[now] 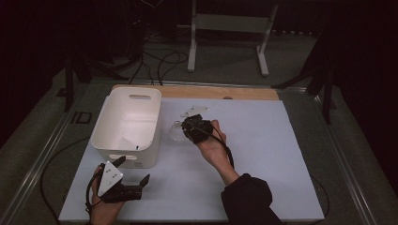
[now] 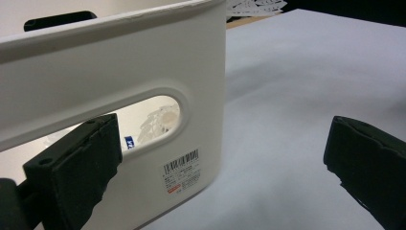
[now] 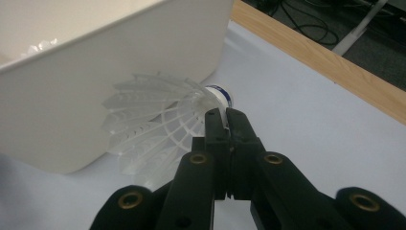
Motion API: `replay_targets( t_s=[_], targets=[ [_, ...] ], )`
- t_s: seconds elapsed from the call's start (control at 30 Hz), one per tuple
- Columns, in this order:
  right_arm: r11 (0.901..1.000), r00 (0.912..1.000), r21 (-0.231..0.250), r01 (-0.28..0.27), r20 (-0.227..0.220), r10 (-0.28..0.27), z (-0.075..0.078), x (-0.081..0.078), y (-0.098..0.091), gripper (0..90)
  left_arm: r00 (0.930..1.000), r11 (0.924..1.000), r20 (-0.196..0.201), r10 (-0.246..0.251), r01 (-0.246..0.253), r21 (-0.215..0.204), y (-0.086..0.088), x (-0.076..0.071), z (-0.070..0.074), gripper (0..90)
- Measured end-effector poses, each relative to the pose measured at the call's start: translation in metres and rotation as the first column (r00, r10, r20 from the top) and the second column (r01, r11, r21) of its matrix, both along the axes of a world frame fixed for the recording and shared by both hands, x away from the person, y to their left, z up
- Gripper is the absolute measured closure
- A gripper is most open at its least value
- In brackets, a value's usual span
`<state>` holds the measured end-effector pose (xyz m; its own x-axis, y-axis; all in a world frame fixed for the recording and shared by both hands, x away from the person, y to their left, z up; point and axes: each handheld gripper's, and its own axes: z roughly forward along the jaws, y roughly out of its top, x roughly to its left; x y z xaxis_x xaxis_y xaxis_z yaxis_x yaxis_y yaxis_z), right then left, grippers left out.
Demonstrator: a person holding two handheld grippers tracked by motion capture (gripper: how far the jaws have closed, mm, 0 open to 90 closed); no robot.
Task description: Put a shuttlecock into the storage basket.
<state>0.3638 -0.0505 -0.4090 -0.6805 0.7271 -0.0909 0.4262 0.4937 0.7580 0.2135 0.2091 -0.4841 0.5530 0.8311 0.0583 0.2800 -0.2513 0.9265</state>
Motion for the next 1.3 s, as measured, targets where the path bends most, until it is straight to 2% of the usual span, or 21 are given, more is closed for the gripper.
replay_targets(
  t_s=[1.3],
  targets=[
    [0.9998,0.9992,0.019,-0.006,0.039,0.006,0.021,0.005,0.008,89.1,1.0,1.0,0.002,0.003,-0.003,-0.004,0.0,0.0,0.0,0.0]
  ],
)
